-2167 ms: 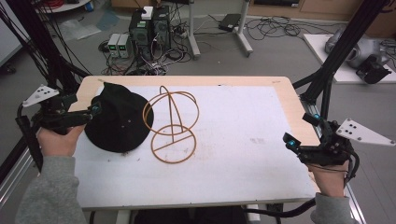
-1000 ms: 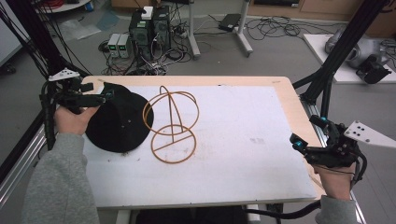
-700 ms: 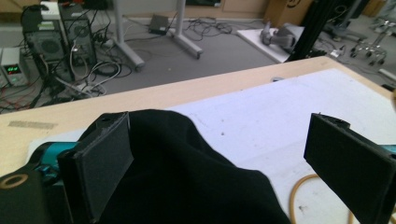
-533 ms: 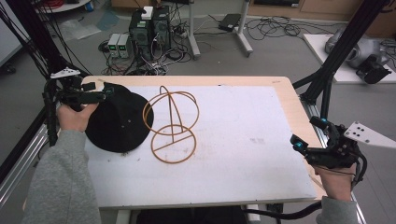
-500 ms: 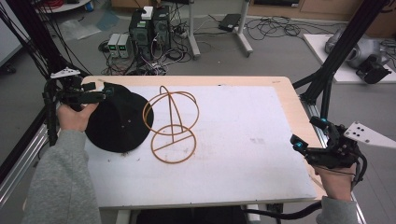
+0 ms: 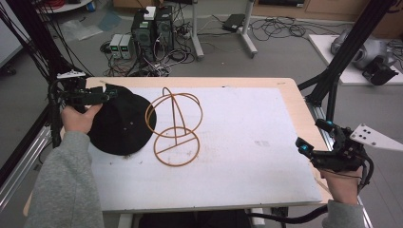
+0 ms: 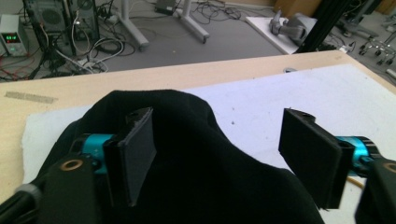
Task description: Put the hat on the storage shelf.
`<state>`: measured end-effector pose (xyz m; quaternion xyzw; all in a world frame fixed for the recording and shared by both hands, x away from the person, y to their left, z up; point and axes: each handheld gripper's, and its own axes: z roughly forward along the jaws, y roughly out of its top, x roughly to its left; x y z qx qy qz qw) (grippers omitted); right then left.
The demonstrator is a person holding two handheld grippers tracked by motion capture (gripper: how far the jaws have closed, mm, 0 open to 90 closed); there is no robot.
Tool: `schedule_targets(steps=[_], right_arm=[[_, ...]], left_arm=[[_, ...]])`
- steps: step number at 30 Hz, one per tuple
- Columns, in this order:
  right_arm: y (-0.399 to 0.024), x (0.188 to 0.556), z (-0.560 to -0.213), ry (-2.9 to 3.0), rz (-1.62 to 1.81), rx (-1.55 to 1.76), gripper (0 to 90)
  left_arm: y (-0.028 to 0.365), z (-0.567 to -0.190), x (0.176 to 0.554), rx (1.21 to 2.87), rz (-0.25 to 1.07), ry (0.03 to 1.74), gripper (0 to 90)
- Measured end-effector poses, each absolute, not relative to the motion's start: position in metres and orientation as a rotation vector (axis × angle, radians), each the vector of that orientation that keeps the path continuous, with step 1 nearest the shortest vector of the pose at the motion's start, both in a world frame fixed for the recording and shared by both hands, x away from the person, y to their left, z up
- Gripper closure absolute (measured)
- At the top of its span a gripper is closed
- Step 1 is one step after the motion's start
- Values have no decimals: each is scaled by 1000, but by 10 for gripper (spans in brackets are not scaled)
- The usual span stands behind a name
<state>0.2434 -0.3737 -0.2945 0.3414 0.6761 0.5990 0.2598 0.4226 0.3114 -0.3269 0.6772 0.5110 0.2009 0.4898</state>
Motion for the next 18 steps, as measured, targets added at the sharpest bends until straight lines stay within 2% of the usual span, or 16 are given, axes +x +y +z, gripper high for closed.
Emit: schedule_targets(steps=[3,6,7,8,9,10,15,16,18], right_arm=[[-374,244,-295,1830,1628,921,8],[-374,243,-295,1830,1627,927,8],[-374,243,-294,1833,1622,925,8],[-374,243,-294,1833,1622,925,8],[-374,243,-294,1834,1624,919,8],[-374,243,-294,1834,1624,919,8],[-374,243,-294,1834,1620,926,8],[-374,243,-294,1834,1620,926,8],[-374,243,-295,1834,1626,930,8]], left_arm=[[311,-328,424,1653,491,1266,368],[313,-330,425,1646,471,1276,392],[313,-329,425,1649,472,1278,449],[313,-329,425,1652,466,1278,449],[313,-329,424,1658,470,1279,512],[312,-330,425,1660,473,1283,512],[312,-331,425,1679,470,1302,656],[313,-330,424,1684,476,1300,656],[312,-330,424,1692,489,1305,729]])
